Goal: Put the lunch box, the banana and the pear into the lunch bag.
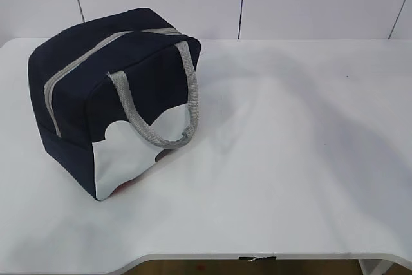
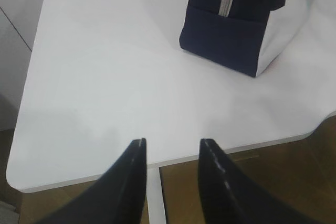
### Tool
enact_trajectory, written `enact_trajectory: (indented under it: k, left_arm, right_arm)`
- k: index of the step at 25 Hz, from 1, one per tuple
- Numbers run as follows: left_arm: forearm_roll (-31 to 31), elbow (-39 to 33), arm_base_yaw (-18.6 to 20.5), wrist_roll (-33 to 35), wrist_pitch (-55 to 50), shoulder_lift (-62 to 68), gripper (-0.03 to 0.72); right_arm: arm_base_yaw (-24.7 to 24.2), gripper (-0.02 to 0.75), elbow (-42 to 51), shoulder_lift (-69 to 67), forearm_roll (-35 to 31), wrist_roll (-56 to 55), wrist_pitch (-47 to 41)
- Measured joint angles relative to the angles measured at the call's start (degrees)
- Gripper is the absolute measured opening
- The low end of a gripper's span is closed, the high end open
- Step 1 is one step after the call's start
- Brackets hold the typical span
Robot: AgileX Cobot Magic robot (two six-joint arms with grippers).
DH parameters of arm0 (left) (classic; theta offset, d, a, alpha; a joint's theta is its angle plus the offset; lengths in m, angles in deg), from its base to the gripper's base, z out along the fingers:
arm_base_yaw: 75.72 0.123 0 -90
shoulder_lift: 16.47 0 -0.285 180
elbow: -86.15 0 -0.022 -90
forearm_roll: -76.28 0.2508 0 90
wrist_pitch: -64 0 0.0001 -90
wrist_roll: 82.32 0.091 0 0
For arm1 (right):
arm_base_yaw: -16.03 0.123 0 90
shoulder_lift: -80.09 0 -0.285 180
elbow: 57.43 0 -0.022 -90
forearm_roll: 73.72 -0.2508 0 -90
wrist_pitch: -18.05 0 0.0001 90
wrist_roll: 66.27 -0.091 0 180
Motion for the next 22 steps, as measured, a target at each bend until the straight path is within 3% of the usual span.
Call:
enact_trajectory:
  k: [22]
  left_arm:
    - [0.0,0.0,0.0,0.0,0.0,0.0,0.245]
  right_arm:
    - [-0.46,0.334,0.0,0.0,0.0,-1.56,-3.68]
